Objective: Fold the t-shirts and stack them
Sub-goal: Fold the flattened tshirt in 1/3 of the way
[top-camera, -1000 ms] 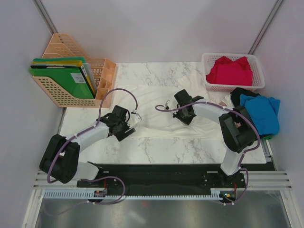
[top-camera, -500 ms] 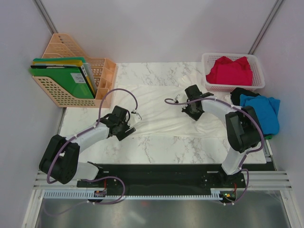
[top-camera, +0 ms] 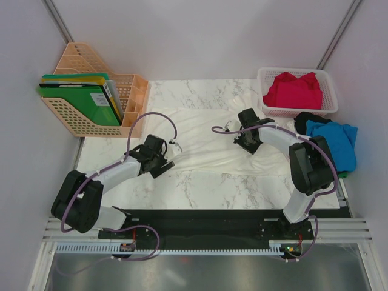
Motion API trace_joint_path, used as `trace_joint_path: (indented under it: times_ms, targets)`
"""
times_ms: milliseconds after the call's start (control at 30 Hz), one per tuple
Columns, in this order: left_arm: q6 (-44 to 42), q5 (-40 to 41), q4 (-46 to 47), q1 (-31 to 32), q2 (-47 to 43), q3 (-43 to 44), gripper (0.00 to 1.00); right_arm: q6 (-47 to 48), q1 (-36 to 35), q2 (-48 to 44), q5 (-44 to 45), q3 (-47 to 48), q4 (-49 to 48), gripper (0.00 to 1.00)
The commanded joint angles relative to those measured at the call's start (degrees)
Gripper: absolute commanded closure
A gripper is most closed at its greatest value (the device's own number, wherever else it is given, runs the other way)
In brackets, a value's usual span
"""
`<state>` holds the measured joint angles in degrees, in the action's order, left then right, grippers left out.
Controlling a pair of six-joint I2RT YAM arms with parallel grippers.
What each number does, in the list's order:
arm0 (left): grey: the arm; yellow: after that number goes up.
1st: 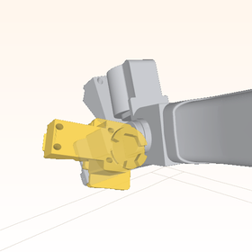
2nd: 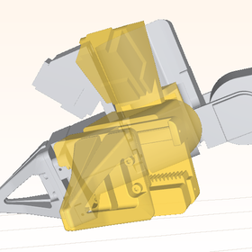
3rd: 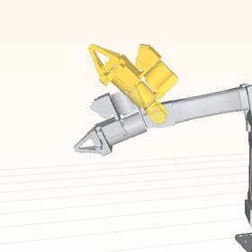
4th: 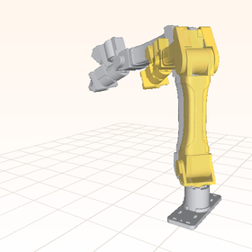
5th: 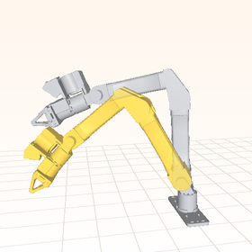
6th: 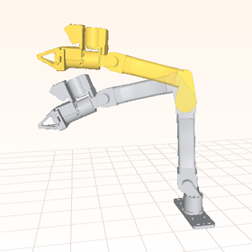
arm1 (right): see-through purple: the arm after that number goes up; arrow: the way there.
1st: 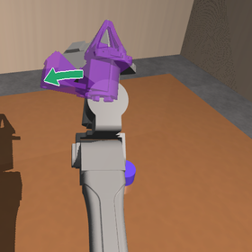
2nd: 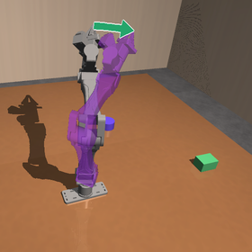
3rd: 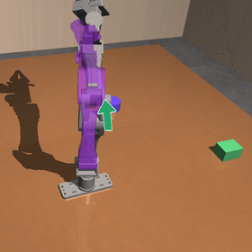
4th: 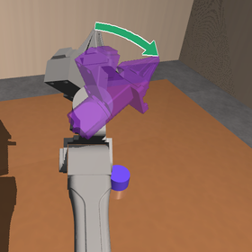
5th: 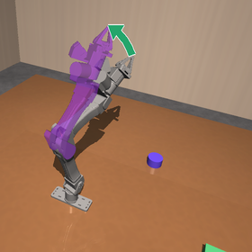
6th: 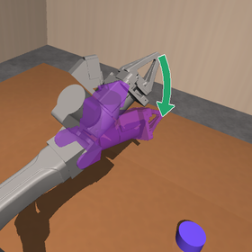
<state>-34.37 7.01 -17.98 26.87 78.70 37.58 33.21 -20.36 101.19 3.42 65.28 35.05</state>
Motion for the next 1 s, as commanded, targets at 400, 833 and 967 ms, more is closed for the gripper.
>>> trace_joint_path:
  times_ms: [400,833,967]
  targets:
    - [1.0,3.7,0.1,0.4,4.4,3.5,0.21,-1.6,0.9,0.0,0.8,6.0,0.4,0.54]
    - [0.4,5.1,2.2,0.4,2.0,-1.1,0.21,-6.5,0.8,-9.2,4.7,11.2,0.9,0.33]
    - [0.7,4.7,2.4,0.4,1.9,-1.6,0.21,-12.3,0.8,-15.8,5.9,8.8,-0.1,0.26]
